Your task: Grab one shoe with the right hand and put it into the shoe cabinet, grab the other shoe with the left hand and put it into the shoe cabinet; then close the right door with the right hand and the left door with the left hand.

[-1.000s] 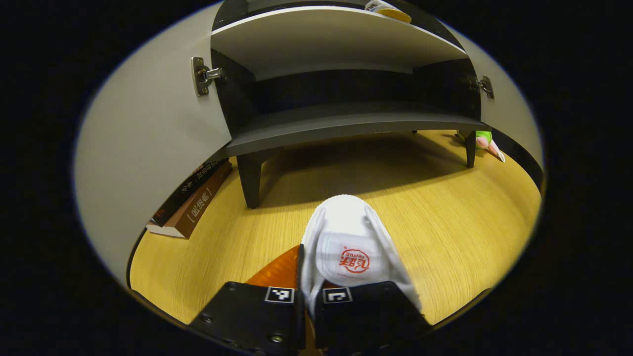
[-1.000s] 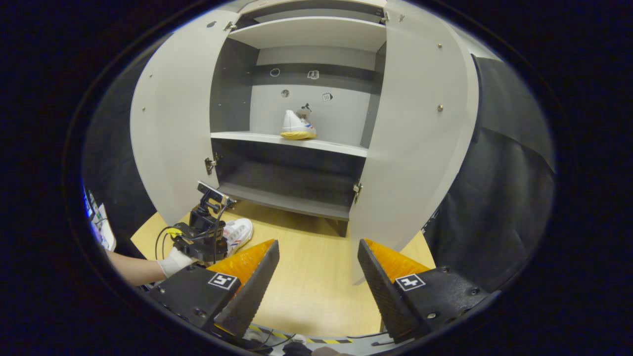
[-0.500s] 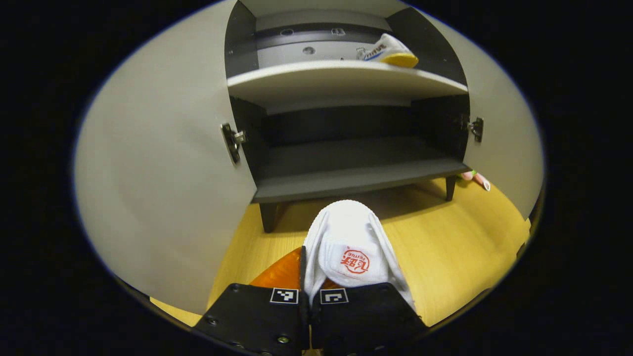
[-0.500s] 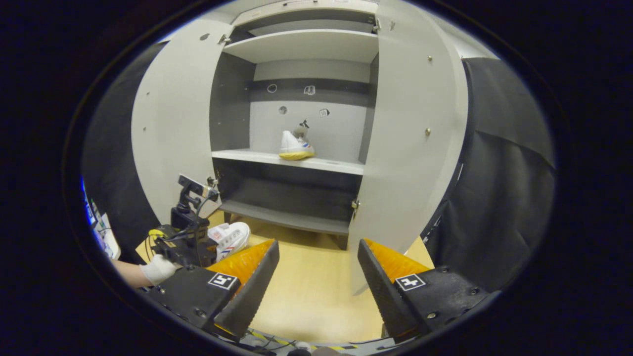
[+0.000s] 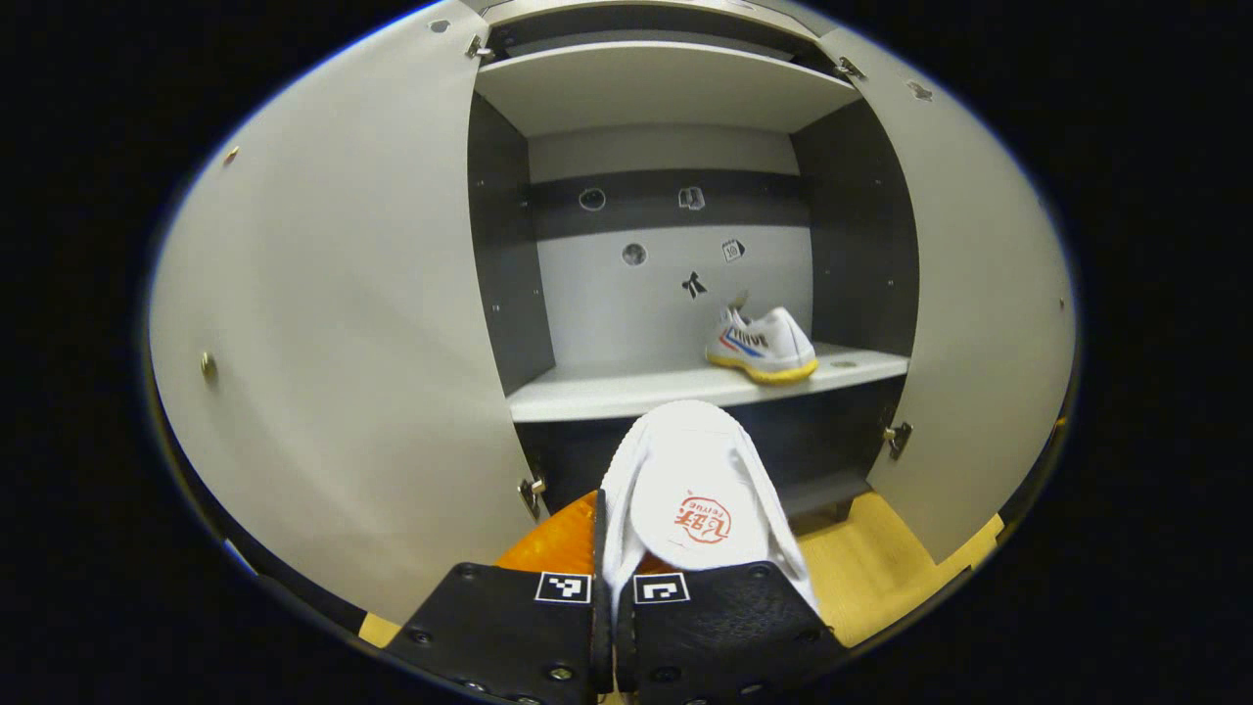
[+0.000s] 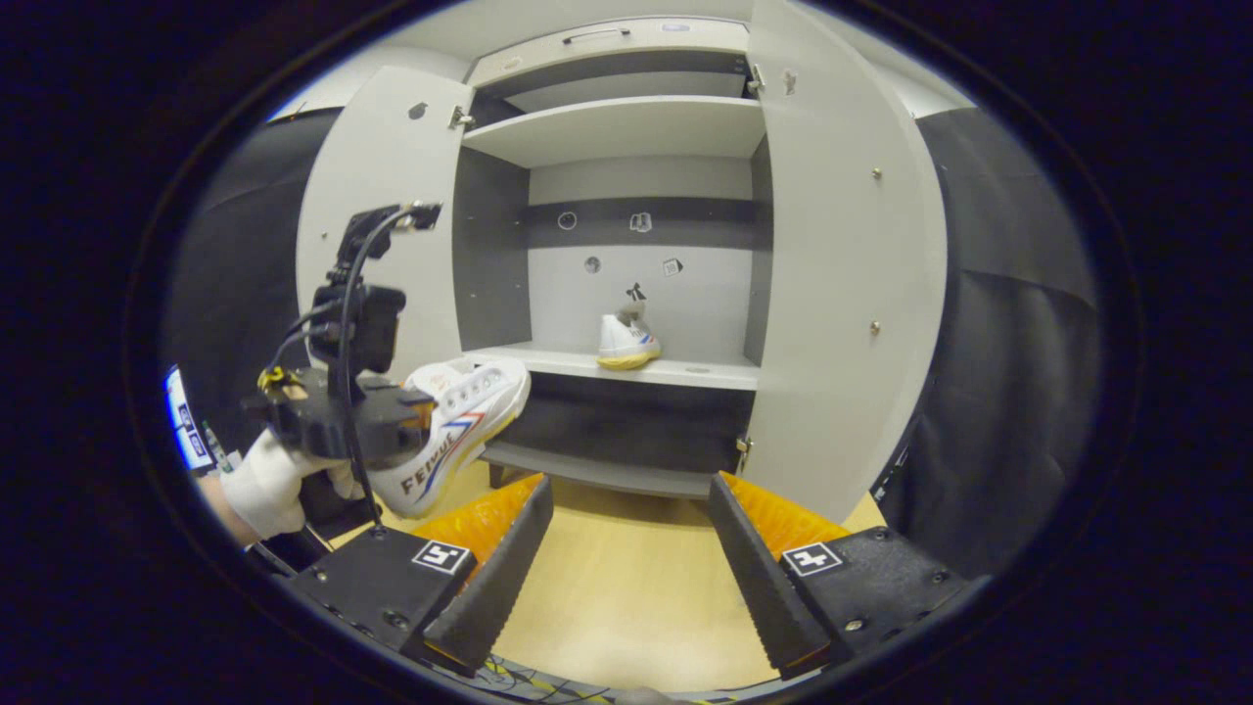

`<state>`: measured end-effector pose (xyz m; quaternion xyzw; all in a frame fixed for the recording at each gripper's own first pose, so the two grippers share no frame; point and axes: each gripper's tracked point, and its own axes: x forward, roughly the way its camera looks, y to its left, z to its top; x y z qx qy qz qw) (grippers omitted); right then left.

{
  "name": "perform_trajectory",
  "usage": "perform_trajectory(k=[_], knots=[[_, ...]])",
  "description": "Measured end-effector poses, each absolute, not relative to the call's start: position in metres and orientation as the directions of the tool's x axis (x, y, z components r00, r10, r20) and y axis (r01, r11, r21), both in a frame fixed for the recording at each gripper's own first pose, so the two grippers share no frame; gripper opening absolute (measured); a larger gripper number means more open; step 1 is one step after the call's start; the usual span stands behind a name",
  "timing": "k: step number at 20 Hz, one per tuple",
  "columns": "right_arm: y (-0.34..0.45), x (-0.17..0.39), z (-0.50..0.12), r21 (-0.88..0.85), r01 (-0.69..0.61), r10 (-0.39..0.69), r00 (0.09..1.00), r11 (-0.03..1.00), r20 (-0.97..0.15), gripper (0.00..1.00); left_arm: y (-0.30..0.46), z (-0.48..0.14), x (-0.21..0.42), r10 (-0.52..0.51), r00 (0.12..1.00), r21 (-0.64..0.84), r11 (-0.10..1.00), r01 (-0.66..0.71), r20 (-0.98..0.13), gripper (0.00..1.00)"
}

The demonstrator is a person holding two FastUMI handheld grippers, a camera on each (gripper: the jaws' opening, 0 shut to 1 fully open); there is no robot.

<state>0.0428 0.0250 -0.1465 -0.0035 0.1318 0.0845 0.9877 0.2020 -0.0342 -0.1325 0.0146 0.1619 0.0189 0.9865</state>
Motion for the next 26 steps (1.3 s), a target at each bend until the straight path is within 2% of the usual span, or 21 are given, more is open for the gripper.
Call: perform_trajectory(k=[2, 3, 10, 16, 19, 23, 25, 26], knots=[[0.032, 0.047, -0.143, 0.023, -0.186, 0.185, 0.950, 0.982, -0.251, 1.00, -0.033, -0.101, 0.232, 0.052, 0.960, 0.048, 0.998, -0.040, -0.275, 0.01], [0.033, 0.048, -0.141, 0.026, -0.192, 0.193, 0.950, 0.981, -0.246, 1.00, -0.037, -0.086, 0.213, 0.054, 0.963, 0.043, 0.998, -0.045, -0.263, 0.01], [0.038, 0.055, -0.146, 0.020, -0.205, 0.202, 0.942, 0.979, -0.269, 1.00, -0.029, -0.061, 0.335, 0.062, 0.969, 0.037, 0.998, -0.055, -0.238, 0.01], [0.023, 0.059, -0.157, 0.018, -0.167, 0.164, 0.938, 0.986, -0.304, 1.00, -0.038, -0.117, 0.412, 0.053, 0.935, 0.050, 0.998, -0.038, -0.351, 0.02], [0.014, 0.058, -0.161, 0.022, -0.150, 0.149, 0.935, 0.988, -0.322, 1.00, -0.039, -0.154, 0.427, 0.050, 0.892, 0.070, 0.997, -0.020, -0.450, 0.02], [0.006, 0.059, -0.165, 0.017, -0.136, 0.134, 0.934, 0.991, -0.331, 1.00, -0.038, -0.167, 0.429, 0.021, 0.857, -0.003, 1.000, -0.026, -0.514, 0.03], [0.006, 0.059, -0.162, 0.027, -0.133, 0.134, 0.937, 0.991, -0.324, 1.00, -0.038, -0.167, 0.424, 0.013, 0.848, -0.019, 0.999, -0.027, -0.530, 0.16], [0.005, 0.059, -0.160, 0.024, -0.131, 0.131, 0.939, 0.991, -0.319, 1.00, -0.038, -0.165, 0.422, 0.003, 0.852, -0.033, 0.999, -0.024, -0.524, 0.27]])
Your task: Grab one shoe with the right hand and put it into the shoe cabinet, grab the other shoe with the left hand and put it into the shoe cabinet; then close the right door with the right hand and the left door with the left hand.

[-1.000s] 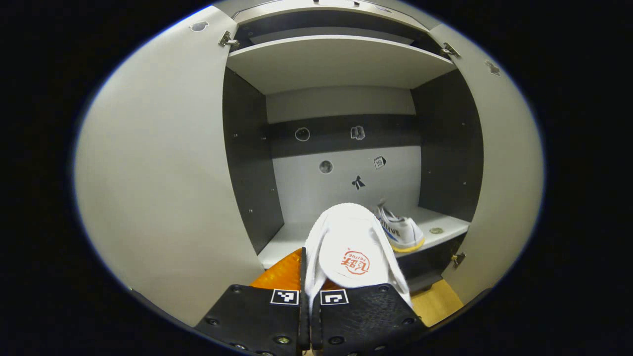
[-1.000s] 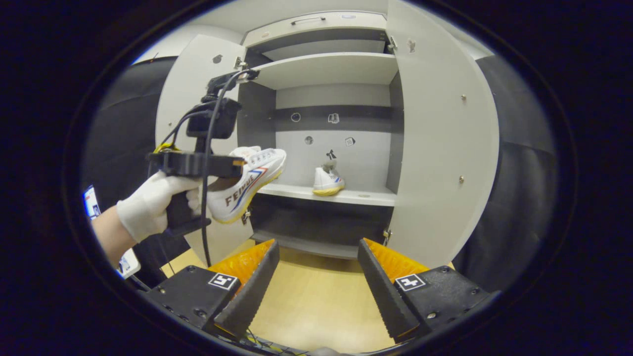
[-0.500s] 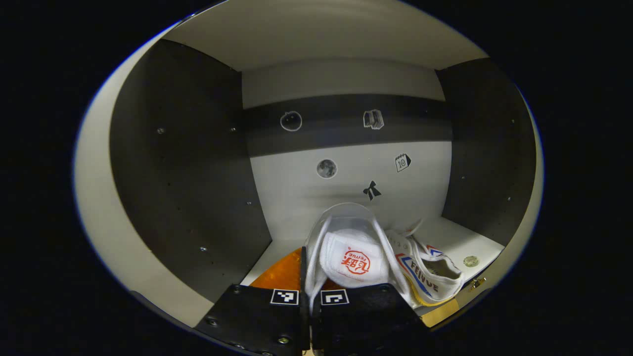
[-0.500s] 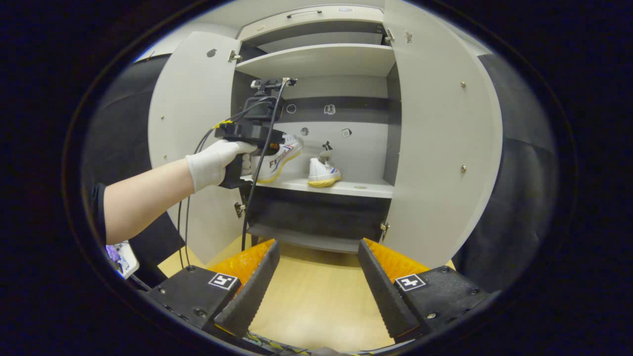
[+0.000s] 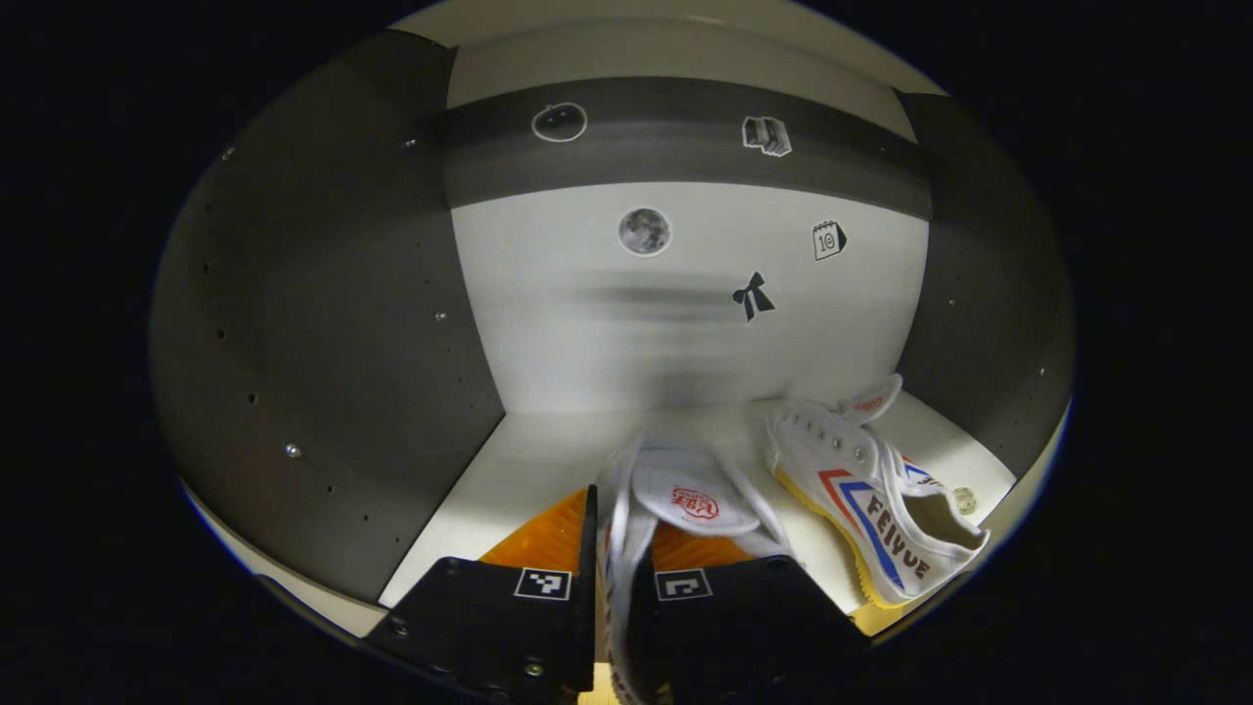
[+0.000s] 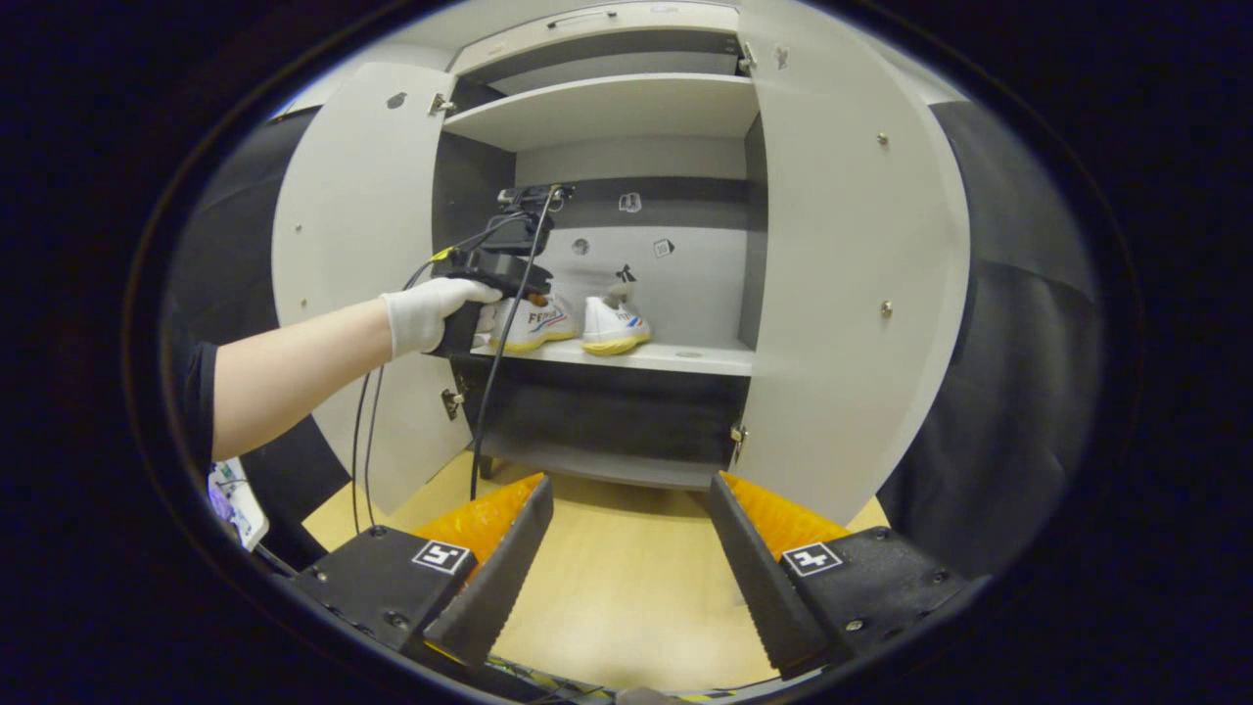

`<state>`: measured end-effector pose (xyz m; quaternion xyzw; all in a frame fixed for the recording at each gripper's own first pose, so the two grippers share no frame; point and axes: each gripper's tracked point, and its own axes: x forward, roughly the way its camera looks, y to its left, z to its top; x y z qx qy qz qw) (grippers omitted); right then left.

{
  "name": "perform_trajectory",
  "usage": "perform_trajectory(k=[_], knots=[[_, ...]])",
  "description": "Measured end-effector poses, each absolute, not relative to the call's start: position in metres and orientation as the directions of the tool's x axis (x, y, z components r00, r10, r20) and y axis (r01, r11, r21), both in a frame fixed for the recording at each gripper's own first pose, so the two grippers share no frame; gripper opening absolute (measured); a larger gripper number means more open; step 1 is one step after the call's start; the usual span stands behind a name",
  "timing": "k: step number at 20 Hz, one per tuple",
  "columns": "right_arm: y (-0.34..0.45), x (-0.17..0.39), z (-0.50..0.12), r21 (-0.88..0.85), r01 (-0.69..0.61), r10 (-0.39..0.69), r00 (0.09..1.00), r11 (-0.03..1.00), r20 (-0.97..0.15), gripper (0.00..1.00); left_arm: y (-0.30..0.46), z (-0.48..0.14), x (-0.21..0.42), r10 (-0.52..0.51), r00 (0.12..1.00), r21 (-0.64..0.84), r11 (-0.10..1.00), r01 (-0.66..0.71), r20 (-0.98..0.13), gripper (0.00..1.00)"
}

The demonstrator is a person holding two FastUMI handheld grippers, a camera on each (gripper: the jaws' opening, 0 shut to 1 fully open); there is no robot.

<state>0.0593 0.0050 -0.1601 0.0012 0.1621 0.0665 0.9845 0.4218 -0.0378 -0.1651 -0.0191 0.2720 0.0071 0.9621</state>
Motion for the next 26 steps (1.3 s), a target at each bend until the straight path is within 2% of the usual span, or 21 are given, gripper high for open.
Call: perform_trajectory(k=[1, 2, 6, 9, 18, 19, 20, 21, 26], knots=[[0.004, 0.059, -0.157, 0.022, -0.130, 0.131, 0.941, 0.991, -0.313, 1.00, -0.039, -0.159, 0.418, -0.005, 0.858, -0.043, 0.999, -0.020, -0.514, 0.18], [0.003, 0.060, -0.154, 0.019, -0.126, 0.126, 0.945, 0.992, -0.303, 1.00, -0.038, -0.153, 0.417, -0.007, 0.870, -0.037, 0.999, -0.013, -0.493, 0.22], [0.003, 0.060, -0.145, 0.022, -0.114, 0.116, 0.953, 0.993, -0.279, 1.00, -0.033, -0.116, 0.402, -0.003, 0.917, -0.032, 0.999, -0.011, -0.398, 0.92], [0.002, 0.057, -0.131, 0.018, -0.103, 0.105, 0.964, 0.994, -0.243, 1.00, -0.031, -0.088, 0.382, -0.007, 0.943, -0.053, 0.998, -0.012, -0.332, 0.96], [-0.008, 0.039, -0.082, -0.012, -0.054, 0.052, 0.990, 0.998, -0.130, 1.00, -0.045, 0.006, 0.276, -0.047, 0.995, -0.014, 0.999, 0.046, -0.091, 0.95], [-0.009, 0.037, -0.078, -0.008, -0.049, 0.047, 0.991, 0.999, -0.122, 1.00, -0.047, 0.010, 0.264, -0.060, 0.995, -0.012, 0.998, 0.059, -0.077, 0.95], [-0.010, 0.034, -0.073, -0.002, -0.043, 0.042, 0.992, 0.999, -0.115, 1.00, -0.050, 0.013, 0.249, -0.071, 0.995, -0.014, 0.997, 0.070, -0.065, 1.00], [-0.011, 0.032, -0.071, 0.004, -0.041, 0.041, 0.993, 0.999, -0.114, 1.00, -0.052, 0.018, 0.233, -0.079, 0.996, -0.022, 0.997, 0.077, -0.052, 0.95], [-0.020, 0.015, -0.054, -0.002, -0.007, 0.007, 0.997, 1.000, -0.077, 1.00, -0.050, 0.025, 0.164, -0.082, 0.997, -0.038, 0.996, 0.081, -0.016, 0.95]])
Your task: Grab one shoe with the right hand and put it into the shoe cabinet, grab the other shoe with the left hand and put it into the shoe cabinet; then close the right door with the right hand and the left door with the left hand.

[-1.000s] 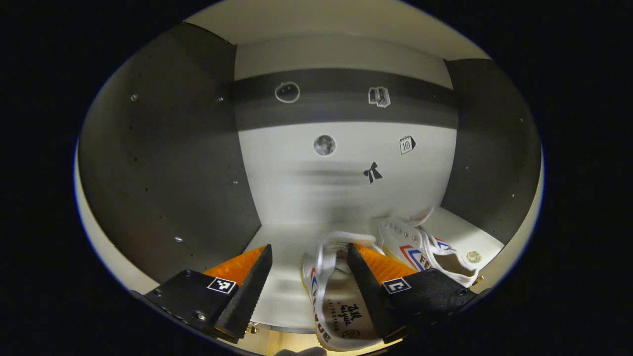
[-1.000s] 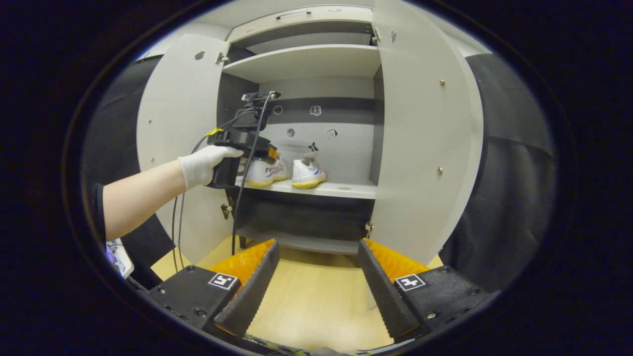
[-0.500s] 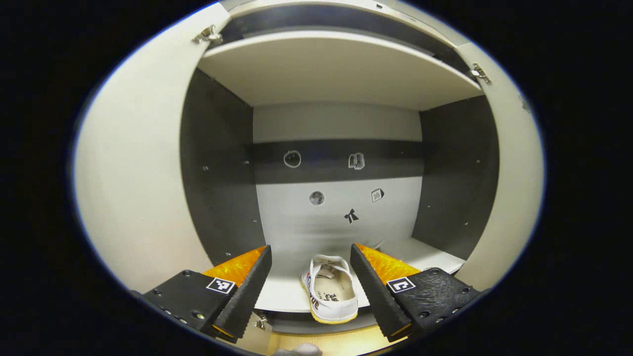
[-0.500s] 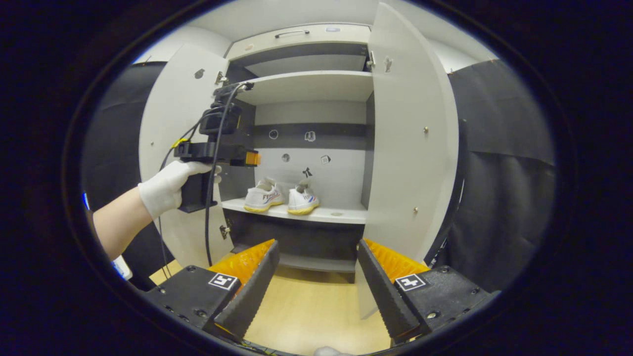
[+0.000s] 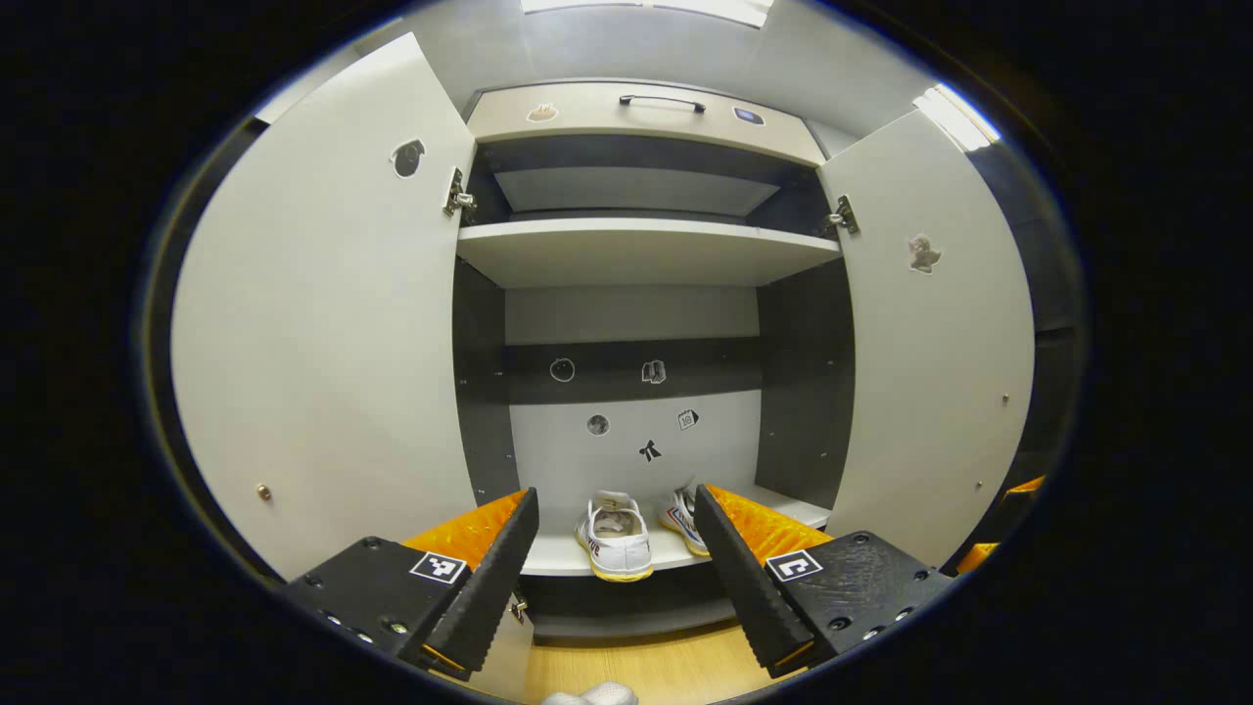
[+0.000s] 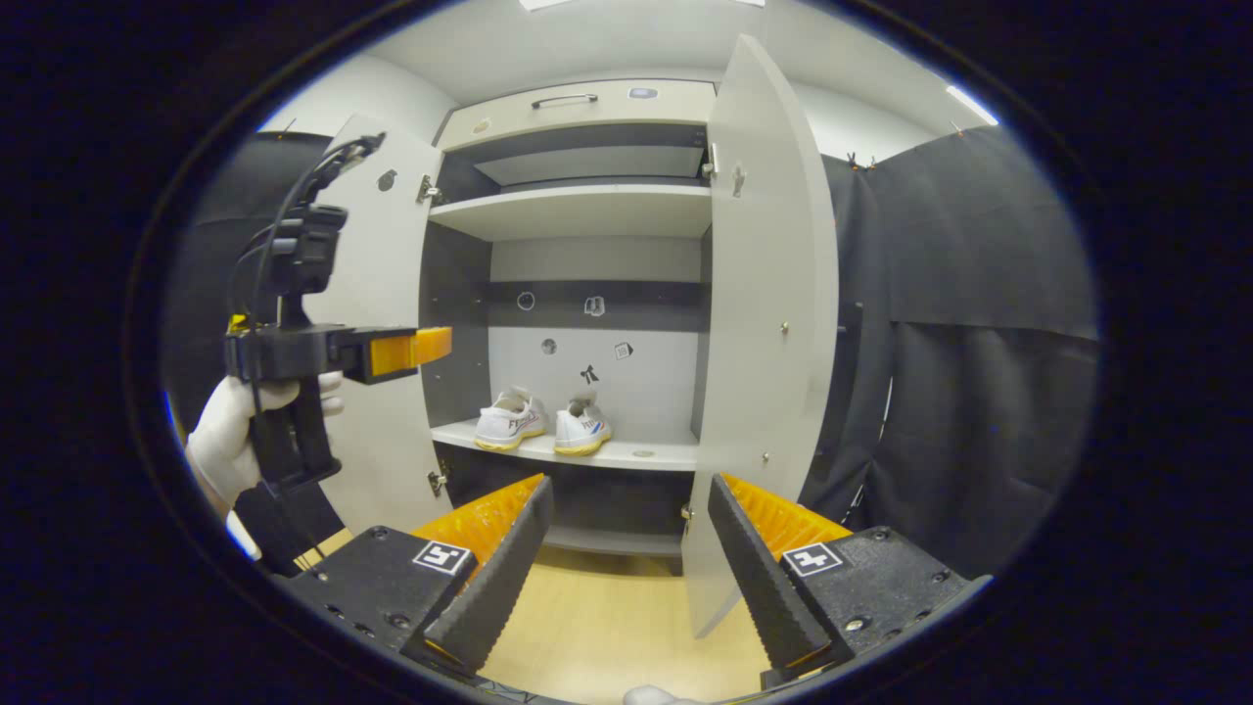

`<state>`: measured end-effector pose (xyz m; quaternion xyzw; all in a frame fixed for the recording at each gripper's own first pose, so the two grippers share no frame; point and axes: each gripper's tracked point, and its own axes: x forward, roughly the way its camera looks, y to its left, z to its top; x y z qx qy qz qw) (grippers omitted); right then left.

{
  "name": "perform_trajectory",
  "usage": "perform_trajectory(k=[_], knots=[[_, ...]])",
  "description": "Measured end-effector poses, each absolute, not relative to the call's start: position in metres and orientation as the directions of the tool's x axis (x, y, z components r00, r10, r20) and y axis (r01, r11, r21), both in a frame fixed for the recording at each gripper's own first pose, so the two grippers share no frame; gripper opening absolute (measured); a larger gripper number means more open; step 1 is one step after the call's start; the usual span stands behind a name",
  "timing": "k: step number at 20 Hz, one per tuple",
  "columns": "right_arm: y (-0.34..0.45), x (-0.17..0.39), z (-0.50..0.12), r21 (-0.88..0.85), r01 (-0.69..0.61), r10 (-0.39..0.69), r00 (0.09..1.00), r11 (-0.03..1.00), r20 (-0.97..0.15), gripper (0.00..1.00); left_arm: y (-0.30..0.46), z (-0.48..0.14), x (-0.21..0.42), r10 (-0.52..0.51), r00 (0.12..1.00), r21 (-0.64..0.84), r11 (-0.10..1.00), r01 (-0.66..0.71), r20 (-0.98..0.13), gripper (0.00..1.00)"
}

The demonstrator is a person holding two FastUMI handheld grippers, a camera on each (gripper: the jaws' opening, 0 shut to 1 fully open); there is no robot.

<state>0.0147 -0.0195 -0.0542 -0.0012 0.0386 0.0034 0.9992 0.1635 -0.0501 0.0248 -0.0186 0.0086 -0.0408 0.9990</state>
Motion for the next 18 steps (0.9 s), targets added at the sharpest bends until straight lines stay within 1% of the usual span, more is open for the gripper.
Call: perform_trajectory(k=[3, 5, 7, 9, 10, 11, 14, 18], knots=[[-0.027, 0.009, -0.047, 0.012, 0.014, -0.013, 0.998, 1.000, -0.061, 1.00, -0.042, 0.021, 0.130, -0.066, 0.998, -0.015, 0.998, 0.066, 0.014, 0.96], [-0.037, 0.006, -0.047, 0.014, 0.032, -0.031, 0.998, 0.999, -0.058, 1.00, -0.037, 0.010, 0.111, -0.050, 0.999, 0.005, 0.999, 0.050, 0.007, 0.96], [-0.050, 0.003, -0.047, 0.010, 0.056, -0.055, 0.997, 0.998, -0.060, 1.00, -0.035, -0.005, 0.092, -0.043, 0.999, 0.018, 0.999, 0.044, -0.017, 0.96], [-0.062, 0.000, -0.047, 0.006, 0.080, -0.080, 0.995, 0.997, -0.059, 1.00, -0.037, -0.023, 0.075, -0.043, 0.998, -0.016, 0.999, 0.042, -0.052, 0.96], [-0.070, -0.001, -0.047, 0.004, 0.093, -0.093, 0.994, 0.996, -0.061, 1.00, -0.039, -0.029, 0.068, -0.042, 0.997, -0.036, 0.999, 0.039, -0.065, 1.00], [-0.076, -0.001, -0.047, 0.004, 0.104, -0.103, 0.993, 0.995, -0.063, 1.00, -0.042, -0.032, 0.062, -0.039, 0.997, -0.046, 0.998, 0.036, -0.067, 0.96], [-0.101, -0.002, -0.042, -0.004, 0.131, -0.131, 0.990, 0.991, -0.060, 1.00, -0.043, -0.034, 0.055, -0.030, 0.997, -0.020, 0.999, 0.029, -0.076, 0.96], [-0.159, 0.001, -0.028, -0.033, 0.237, -0.237, 0.971, 0.971, -0.029, 1.00, -0.042, -0.027, 0.050, -0.009, 0.998, -0.022, 1.000, 0.007, -0.064, 0.96]])
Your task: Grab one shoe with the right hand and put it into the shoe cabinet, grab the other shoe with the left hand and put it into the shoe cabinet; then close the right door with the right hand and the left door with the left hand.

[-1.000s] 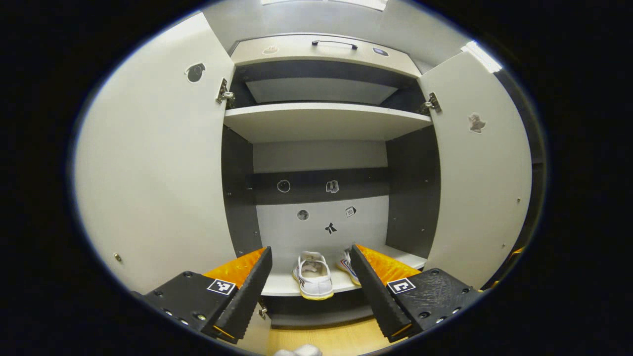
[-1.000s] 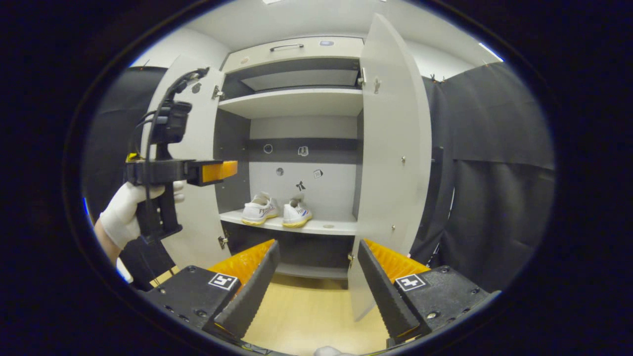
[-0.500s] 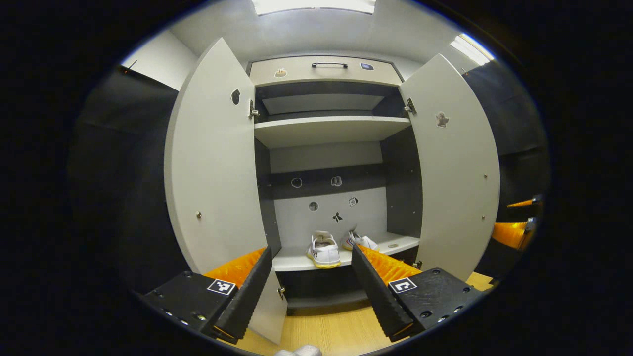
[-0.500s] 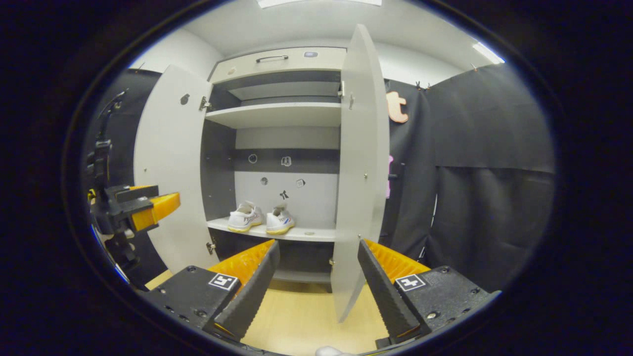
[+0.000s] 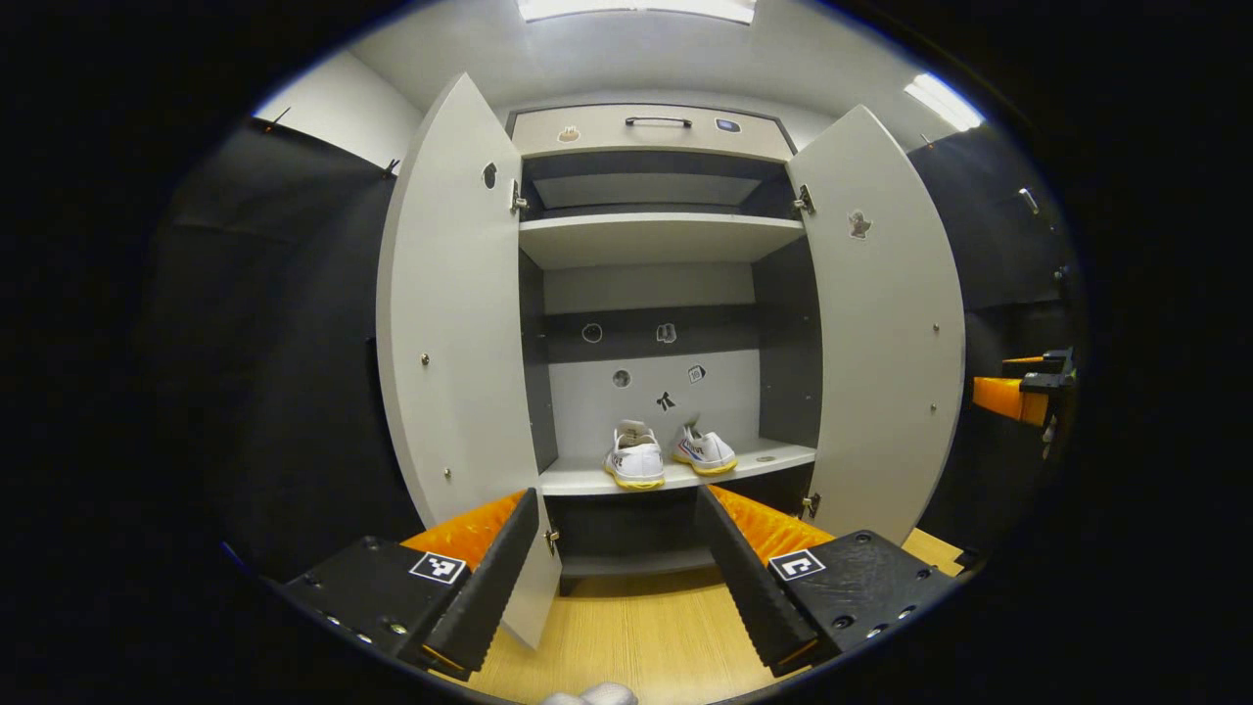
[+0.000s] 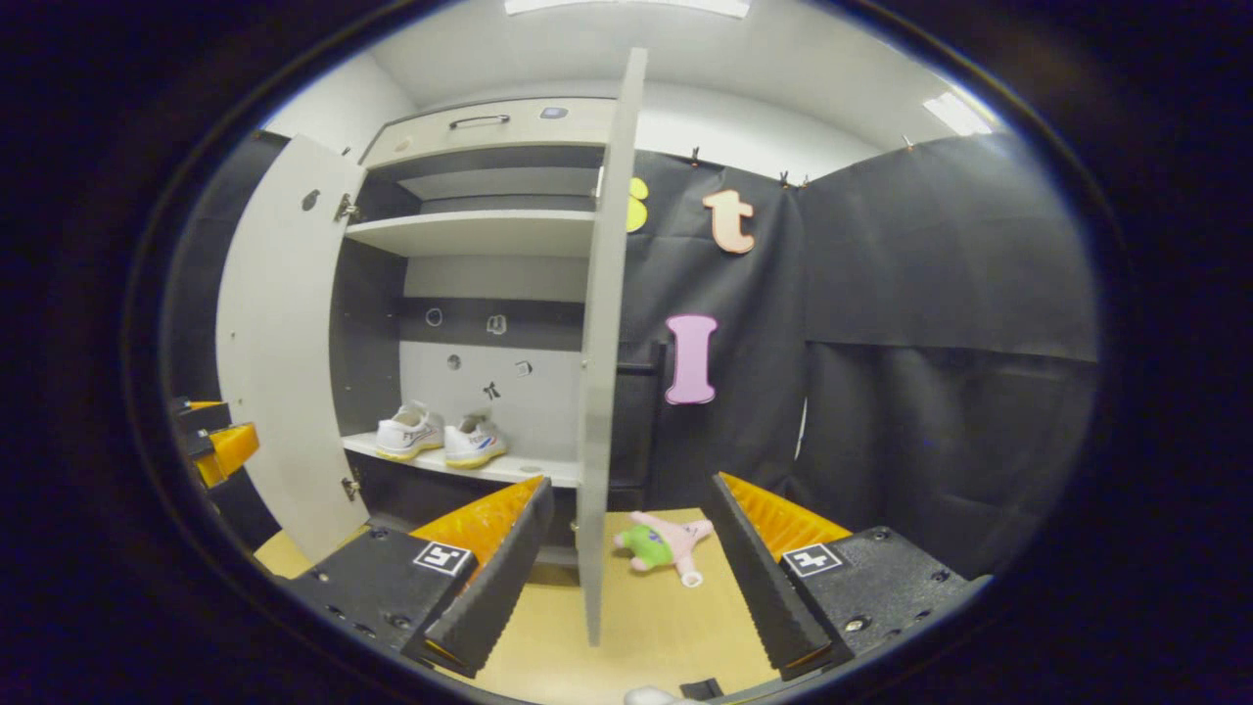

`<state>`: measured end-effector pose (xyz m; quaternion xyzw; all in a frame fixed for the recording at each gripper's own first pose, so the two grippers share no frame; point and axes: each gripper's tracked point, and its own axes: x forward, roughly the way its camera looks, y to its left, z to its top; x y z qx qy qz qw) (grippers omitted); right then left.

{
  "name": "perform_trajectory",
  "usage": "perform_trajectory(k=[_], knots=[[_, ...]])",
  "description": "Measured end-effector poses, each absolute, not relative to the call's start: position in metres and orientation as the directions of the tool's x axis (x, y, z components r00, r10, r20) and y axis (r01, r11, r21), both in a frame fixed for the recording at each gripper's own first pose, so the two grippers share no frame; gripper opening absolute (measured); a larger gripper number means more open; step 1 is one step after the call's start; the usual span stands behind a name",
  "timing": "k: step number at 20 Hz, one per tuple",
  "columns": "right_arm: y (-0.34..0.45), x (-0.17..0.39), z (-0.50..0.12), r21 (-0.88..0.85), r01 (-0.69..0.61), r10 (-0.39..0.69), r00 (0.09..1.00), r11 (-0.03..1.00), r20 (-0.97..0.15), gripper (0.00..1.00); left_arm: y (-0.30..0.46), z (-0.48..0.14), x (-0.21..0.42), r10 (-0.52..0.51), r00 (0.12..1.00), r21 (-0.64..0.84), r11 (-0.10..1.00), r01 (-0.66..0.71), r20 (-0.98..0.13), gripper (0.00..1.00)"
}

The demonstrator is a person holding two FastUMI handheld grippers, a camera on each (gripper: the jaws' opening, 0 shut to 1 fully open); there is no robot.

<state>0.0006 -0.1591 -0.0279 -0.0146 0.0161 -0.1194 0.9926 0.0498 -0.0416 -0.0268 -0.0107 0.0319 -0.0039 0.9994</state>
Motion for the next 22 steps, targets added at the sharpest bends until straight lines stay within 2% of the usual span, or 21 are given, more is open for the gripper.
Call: perform_trajectory(k=[3, 6, 10, 12, 14, 15, 16, 17, 18, 19, 22], knots=[[-0.200, 0.011, -0.017, 0.010, 0.294, -0.294, 0.956, 0.956, -0.020, 1.00, -0.042, -0.023, 0.048, 0.012, 0.998, -0.032, 0.999, -0.014, -0.057, 0.96], [-0.221, 0.033, -0.015, -0.001, 0.307, -0.307, 0.951, 0.952, -0.037, 1.00, -0.042, -0.022, 0.047, 0.029, 0.998, -0.028, 0.999, -0.031, -0.057, 0.96], [-0.208, 0.053, -0.009, 0.004, 0.222, -0.222, 0.974, 0.975, -0.040, 0.99, -0.040, -0.019, 0.044, 0.061, 0.997, -0.024, 0.998, -0.062, -0.055, 0.96], [-0.203, 0.053, -0.009, -0.021, 0.210, -0.211, 0.977, 0.977, -0.036, 0.92, -0.038, -0.019, 0.042, 0.079, 0.995, -0.019, 0.997, -0.081, -0.058, 0.96], [-0.198, 0.054, -0.008, -0.028, 0.207, -0.208, 0.977, 0.978, -0.037, 0.95, -0.039, -0.020, 0.041, 0.080, 0.994, -0.022, 0.996, -0.082, -0.068, 0.96], [-0.196, 0.054, -0.006, -0.024, 0.203, -0.204, 0.978, 0.979, -0.035, 0.92, -0.038, -0.020, 0.041, 0.084, 0.994, -0.018, 0.996, -0.085, -0.069, 1.00], [-0.192, 0.054, -0.007, -0.019, 0.194, -0.195, 0.980, 0.981, -0.037, 0.92, -0.036, -0.020, 0.039, 0.093, 0.993, -0.013, 0.996, -0.094, -0.070, 0.96], [-0.186, 0.053, -0.007, -0.008, 0.176, -0.176, 0.984, 0.984, -0.034, 0.95, -0.035, -0.019, 0.037, 0.096, 0.993, -0.015, 0.995, -0.097, -0.068, 0.96], [-0.176, 0.054, -0.007, 0.001, 0.154, -0.153, 0.988, 0.988, -0.035, 0.92, -0.035, -0.019, 0.037, 0.096, 0.993, -0.020, 0.995, -0.097, -0.071, 0.96], [-0.166, 0.056, -0.008, 0.001, 0.133, -0.133, 0.991, 0.991, -0.035, 0.95, -0.034, -0.019, 0.036, 0.099, 0.992, -0.018, 0.995, -0.100, -0.073, 0.96], [-0.126, 0.061, -0.006, -0.007, 0.051, -0.051, 0.998, 0.999, -0.028, 0.95, -0.027, -0.017, 0.031, 0.110, 0.991, -0.015, 0.994, -0.112, -0.070, 0.96]])
